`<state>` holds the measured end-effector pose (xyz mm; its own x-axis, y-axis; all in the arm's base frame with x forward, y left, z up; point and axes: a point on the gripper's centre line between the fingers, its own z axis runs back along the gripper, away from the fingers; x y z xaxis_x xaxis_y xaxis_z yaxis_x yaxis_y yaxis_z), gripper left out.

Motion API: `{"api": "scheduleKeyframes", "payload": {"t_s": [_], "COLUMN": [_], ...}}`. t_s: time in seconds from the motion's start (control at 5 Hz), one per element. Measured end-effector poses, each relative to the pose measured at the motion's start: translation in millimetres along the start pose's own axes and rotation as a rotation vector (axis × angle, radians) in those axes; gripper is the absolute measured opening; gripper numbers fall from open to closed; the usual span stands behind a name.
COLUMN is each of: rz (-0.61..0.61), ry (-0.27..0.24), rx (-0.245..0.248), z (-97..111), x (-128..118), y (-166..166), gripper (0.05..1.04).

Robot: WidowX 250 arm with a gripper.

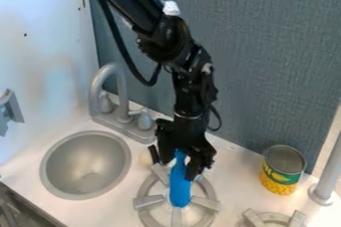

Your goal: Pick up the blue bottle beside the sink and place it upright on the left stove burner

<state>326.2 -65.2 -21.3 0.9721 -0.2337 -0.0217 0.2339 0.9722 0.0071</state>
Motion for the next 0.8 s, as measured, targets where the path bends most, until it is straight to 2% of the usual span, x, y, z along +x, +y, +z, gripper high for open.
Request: {"api": "scheduleKeyframes", "payload": {"t_s": [0.2, 0.4, 0.6, 0.8], "rz": [0.001, 0.027, 0.038, 0.080], "ry": [-0.105, -0.168, -0.184, -0.150], "rx": [-0.022, -0.047, -0.064, -0.011], "z": [33.9, 59.0, 79.0, 79.0], "x": [-1.8, -5.8, -12.3, -21.5], "y": [-3.0, 1.6, 10.2, 34.1], "gripper": [1.007, 1.003, 1.000, 1.000]}}
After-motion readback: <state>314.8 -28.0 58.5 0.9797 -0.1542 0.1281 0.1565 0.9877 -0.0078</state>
